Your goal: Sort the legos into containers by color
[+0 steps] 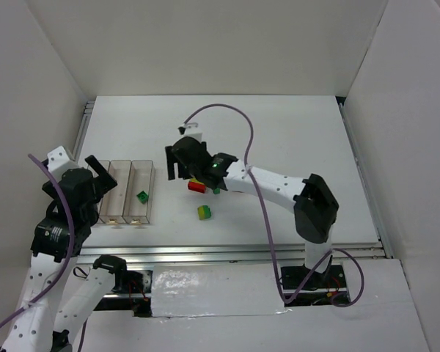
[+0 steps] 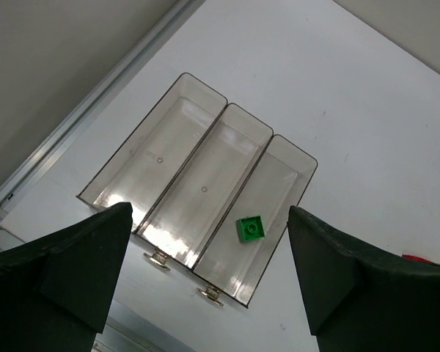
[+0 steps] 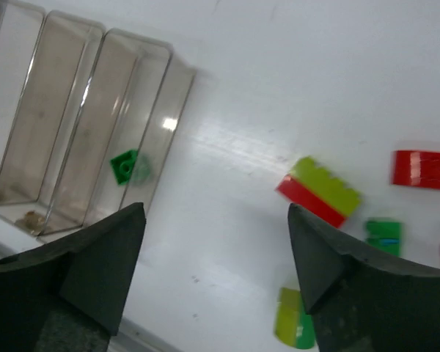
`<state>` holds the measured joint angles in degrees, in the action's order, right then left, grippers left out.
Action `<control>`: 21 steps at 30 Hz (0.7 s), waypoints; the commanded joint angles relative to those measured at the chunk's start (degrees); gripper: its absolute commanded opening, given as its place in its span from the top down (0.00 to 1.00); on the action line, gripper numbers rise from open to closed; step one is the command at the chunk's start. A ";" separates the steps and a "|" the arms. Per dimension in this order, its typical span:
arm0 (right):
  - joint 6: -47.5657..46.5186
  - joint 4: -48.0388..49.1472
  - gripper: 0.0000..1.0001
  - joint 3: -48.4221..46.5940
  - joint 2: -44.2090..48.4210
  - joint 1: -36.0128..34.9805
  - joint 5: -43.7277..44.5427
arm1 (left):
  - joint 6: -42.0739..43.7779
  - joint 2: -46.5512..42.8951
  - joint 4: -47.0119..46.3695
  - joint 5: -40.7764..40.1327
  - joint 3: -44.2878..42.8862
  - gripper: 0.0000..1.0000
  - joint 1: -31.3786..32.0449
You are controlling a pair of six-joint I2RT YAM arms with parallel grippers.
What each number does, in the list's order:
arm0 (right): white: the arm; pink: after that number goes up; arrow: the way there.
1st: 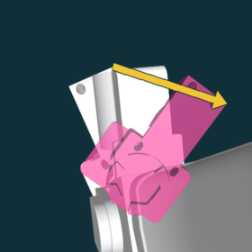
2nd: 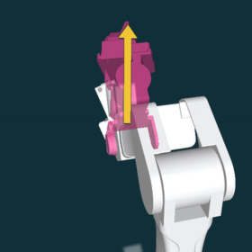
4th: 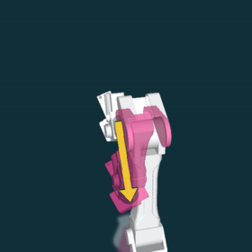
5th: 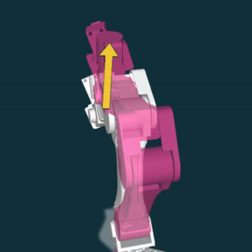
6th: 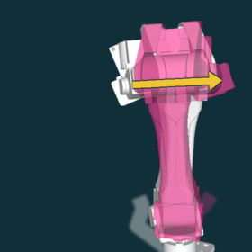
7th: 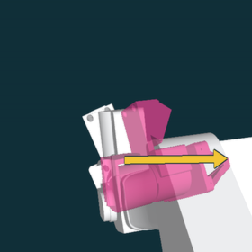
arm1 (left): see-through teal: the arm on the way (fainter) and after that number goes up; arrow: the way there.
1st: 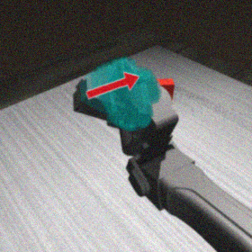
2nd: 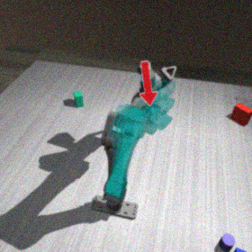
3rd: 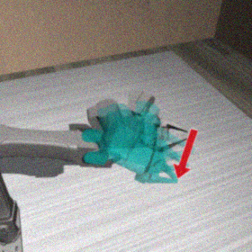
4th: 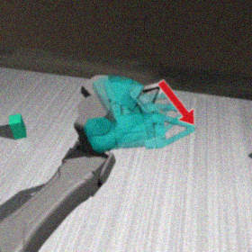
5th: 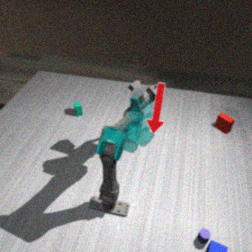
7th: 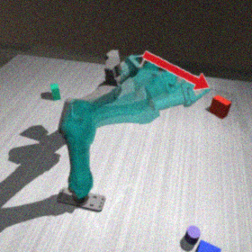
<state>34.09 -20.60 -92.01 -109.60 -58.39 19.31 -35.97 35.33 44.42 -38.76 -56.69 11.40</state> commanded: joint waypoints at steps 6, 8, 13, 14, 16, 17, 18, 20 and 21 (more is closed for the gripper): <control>-9.56 -2.52 0.40 8.86 5.01 7.76 3.98 | 5.20 3.60 -5.14 8.53 0.87 0.02 -0.15; -9.83 -2.60 0.40 10.35 4.22 8.90 4.33 | 5.29 3.87 -5.40 8.88 0.96 0.02 -0.15; -9.83 -1.02 0.40 13.60 3.34 10.31 3.63 | 5.82 4.74 -5.84 10.11 0.96 0.02 -0.15; -9.92 -0.85 0.40 14.04 3.08 10.92 3.45 | 6.08 5.09 -5.93 10.63 1.05 0.02 -0.15; -10.00 -0.23 0.40 14.83 2.47 11.37 2.23 | 6.26 5.36 -6.02 11.25 1.05 0.03 -0.15; -10.26 -0.06 0.41 15.10 2.20 11.80 1.61 | 6.43 5.54 -6.19 11.69 0.96 0.03 -0.15; -10.27 0.29 0.41 15.45 1.50 11.98 1.09 | 6.52 5.54 -6.19 11.78 1.05 0.03 -0.15; -10.35 0.38 0.41 15.54 0.53 12.25 0.38 | 6.61 5.45 -6.28 11.87 1.14 0.03 -0.15; -10.27 0.56 0.42 15.80 -0.34 12.34 0.20 | 6.61 5.45 -6.37 11.87 1.14 0.03 -0.15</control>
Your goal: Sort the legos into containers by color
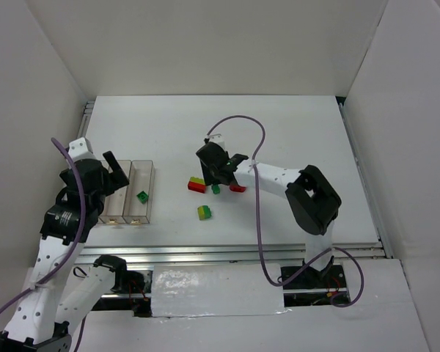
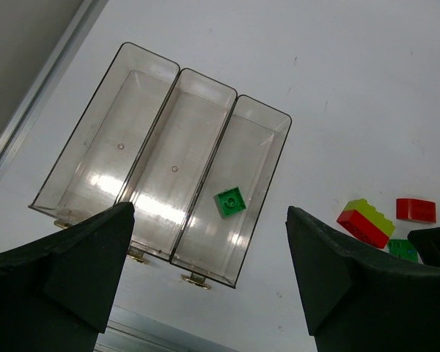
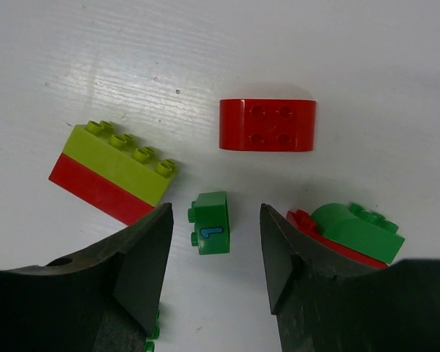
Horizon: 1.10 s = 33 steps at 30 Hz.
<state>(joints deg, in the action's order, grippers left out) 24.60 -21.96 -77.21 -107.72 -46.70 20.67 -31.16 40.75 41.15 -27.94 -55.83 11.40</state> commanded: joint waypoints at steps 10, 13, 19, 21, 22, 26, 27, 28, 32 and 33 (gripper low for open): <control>0.18 2.80 0.69 1.71 -5.30 0.64 -3.97 | 2.15 0.38 -3.18 1.84 0.37 0.03 -0.15; 0.45 2.27 0.68 1.45 -5.92 0.73 -3.70 | 2.15 0.12 -3.26 1.93 0.46 0.03 -0.15; 1.85 0.95 0.38 1.97 -5.40 0.73 -2.91 | 2.24 0.12 -3.44 2.19 0.46 0.03 -0.15; 2.99 1.56 0.35 3.38 -3.73 0.64 -3.17 | 2.33 0.12 -3.44 2.28 0.46 0.03 -0.15; 3.26 1.91 0.34 3.90 -3.03 0.73 -3.52 | 2.33 0.12 -3.44 2.28 0.46 0.03 -0.15; 4.58 4.28 0.34 7.85 2.51 0.38 -6.68 | 2.42 0.03 -3.44 2.46 0.46 0.03 -0.15; 5.36 4.55 0.35 8.47 3.39 0.29 -7.47 | 2.42 0.12 -3.53 2.54 0.46 0.03 -0.15; 5.89 4.47 0.34 8.83 3.92 0.03 -8.00 | 2.42 0.12 -3.53 2.46 0.46 0.03 -0.15; 8.27 2.71 0.34 9.27 4.54 -1.99 -7.48 | 2.50 0.20 -3.53 2.72 0.46 0.03 -0.15; 9.05 2.79 0.34 9.44 4.28 -2.86 -7.40 | 2.50 0.20 -3.53 2.81 0.55 0.03 -0.15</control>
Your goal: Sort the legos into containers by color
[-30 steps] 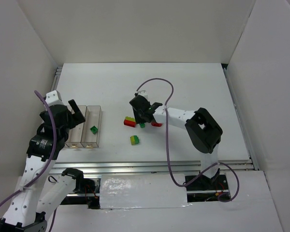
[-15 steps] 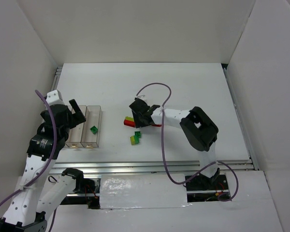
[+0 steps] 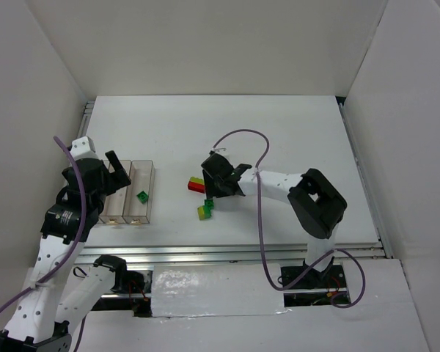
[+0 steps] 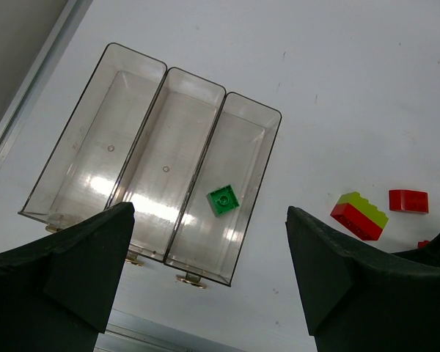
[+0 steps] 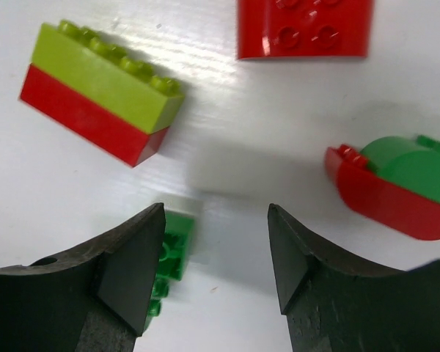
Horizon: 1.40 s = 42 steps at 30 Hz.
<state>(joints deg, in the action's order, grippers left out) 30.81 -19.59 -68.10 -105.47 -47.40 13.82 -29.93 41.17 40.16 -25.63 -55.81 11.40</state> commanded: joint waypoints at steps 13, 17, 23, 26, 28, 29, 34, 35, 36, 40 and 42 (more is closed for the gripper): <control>7.86 -2.64 0.34 -3.01 -1.23 -4.72 1.91 | 1.54 -0.12 -2.72 1.02 0.44 0.03 -0.15; 8.57 -3.26 0.34 -2.57 -2.54 -4.64 2.00 | 1.54 -0.21 -2.81 1.11 0.53 0.03 -0.15; 9.09 -2.91 0.41 -1.60 -3.16 -4.90 1.47 | 1.63 -0.39 -2.81 1.37 0.53 0.03 -0.15; 8.92 -2.64 0.50 -1.60 -2.99 -4.90 1.47 | 1.63 -0.30 -2.90 1.37 0.62 0.03 -0.15; 8.83 -2.90 0.64 -2.04 -3.07 -4.90 1.90 | 1.63 -0.30 -2.81 1.37 0.62 0.03 -0.15; 8.83 -2.91 0.71 -2.04 -2.90 -4.90 2.26 | 1.63 -0.30 -2.90 1.37 0.62 0.03 -0.15; 8.83 -4.57 0.87 -4.41 -0.71 -4.90 5.33 | 1.72 -0.12 -2.90 1.55 0.62 0.03 -0.15; 8.57 -5.45 0.87 -5.20 -0.18 -4.99 5.86 | 1.63 -0.04 -2.90 1.55 0.53 0.03 -0.15; 8.48 -5.89 0.87 -5.99 0.78 -4.90 6.56 | 1.63 -0.12 -2.72 1.37 0.53 0.03 -0.15; 8.57 -5.64 0.88 -11.00 2.81 -5.42 6.48 | 0.93 -0.56 -2.20 -0.99 0.18 0.03 -0.15; 8.13 -3.10 0.88 -13.45 2.29 -5.95 3.34 | 0.05 -1.00 -1.41 -2.58 0.00 0.03 -0.15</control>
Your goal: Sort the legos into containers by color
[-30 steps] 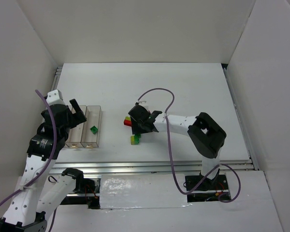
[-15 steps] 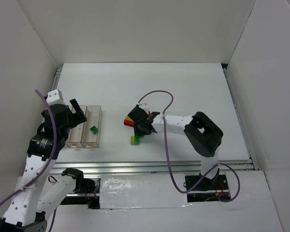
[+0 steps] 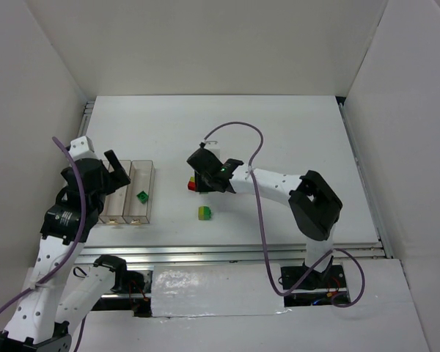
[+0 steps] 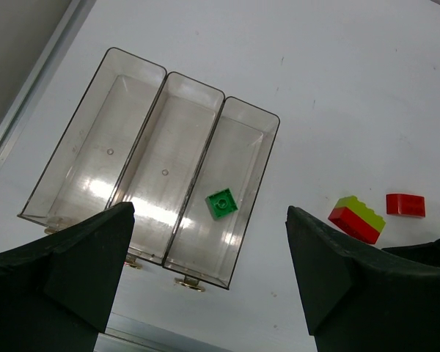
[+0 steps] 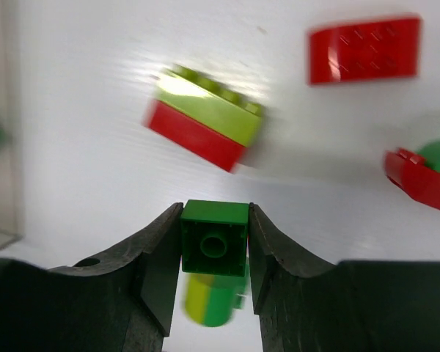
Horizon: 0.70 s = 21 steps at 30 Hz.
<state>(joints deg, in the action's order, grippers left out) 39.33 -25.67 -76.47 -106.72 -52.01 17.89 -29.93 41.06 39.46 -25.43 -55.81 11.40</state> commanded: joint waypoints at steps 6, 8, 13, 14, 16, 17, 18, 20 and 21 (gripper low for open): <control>0.13 17.38 0.88 -10.10 -3.13 -2.75 -16.99 | -2.14 -2.65 0.79 -7.52 -0.44 0.02 -0.15; 0.39 20.03 0.88 -13.16 -6.12 -4.14 -20.69 | -2.67 -3.44 1.05 -8.75 -0.44 0.01 -0.15; 3.29 27.76 0.88 -19.15 -12.89 -5.47 -26.67 | -2.85 -3.44 1.23 -8.93 -0.44 0.00 -0.15; 3.56 27.87 0.87 -21.77 -15.16 -5.73 -27.37 | -2.85 -3.27 1.23 -9.02 -0.53 0.00 -0.15; 3.30 26.82 0.86 -24.77 -18.77 -6.52 -27.82 | -2.94 -3.18 1.32 -9.11 -0.53 0.01 -0.15; 3.03 26.12 0.84 -27.83 -20.01 -6.70 -27.73 | -2.94 -3.26 1.32 -9.02 -0.53 0.00 -0.15; 2.68 24.46 0.82 -29.16 -21.07 -7.14 -27.56 | -2.76 -3.35 1.14 -8.94 -0.44 0.01 -0.15; 1.54 23.13 0.74 -32.58 -23.71 -7.32 -26.95 | -2.67 -3.44 0.97 -8.58 -0.44 0.00 -0.15; 1.36 21.73 0.70 -33.39 -24.41 -7.40 -26.68 | -2.67 -3.35 0.97 -8.58 -0.44 0.01 -0.15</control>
<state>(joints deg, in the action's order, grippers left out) 41.85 -3.46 -104.68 -129.97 -58.94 -8.10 -31.90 37.78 41.69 -33.19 -55.81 11.40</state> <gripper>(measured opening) 0.441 0.994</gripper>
